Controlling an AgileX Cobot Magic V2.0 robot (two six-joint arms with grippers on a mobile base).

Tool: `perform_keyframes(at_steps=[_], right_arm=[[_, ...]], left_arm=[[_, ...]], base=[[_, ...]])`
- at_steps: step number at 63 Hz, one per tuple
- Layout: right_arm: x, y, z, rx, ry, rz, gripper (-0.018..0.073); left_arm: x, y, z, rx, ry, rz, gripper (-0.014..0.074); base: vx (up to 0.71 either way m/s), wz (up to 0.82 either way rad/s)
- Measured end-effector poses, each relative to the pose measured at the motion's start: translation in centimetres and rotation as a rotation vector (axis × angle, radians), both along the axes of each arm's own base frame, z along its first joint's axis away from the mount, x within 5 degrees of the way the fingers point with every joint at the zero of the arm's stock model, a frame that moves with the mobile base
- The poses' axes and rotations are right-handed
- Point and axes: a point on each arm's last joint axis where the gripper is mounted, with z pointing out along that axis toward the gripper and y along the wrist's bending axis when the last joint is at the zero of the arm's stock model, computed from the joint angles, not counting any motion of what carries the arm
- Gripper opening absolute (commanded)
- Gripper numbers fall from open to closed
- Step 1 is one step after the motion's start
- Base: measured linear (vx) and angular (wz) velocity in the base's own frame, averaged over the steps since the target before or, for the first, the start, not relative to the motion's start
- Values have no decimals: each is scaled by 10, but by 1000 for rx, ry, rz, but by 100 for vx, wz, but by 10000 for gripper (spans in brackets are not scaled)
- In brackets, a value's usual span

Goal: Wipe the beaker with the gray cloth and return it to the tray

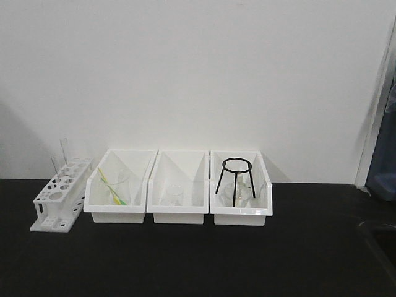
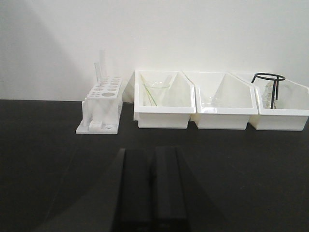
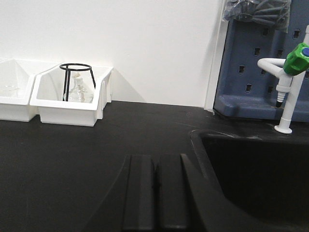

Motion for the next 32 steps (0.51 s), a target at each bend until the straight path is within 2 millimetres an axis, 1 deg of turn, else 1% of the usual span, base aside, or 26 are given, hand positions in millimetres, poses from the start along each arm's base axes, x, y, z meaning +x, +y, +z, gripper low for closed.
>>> perform_keyframes(at_steps=[32], right_arm=[[0, 0, 0, 0, 0, 0, -11]], left_arm=[[0, 0, 0, 0, 0, 0, -6]], base=[[0, 0]])
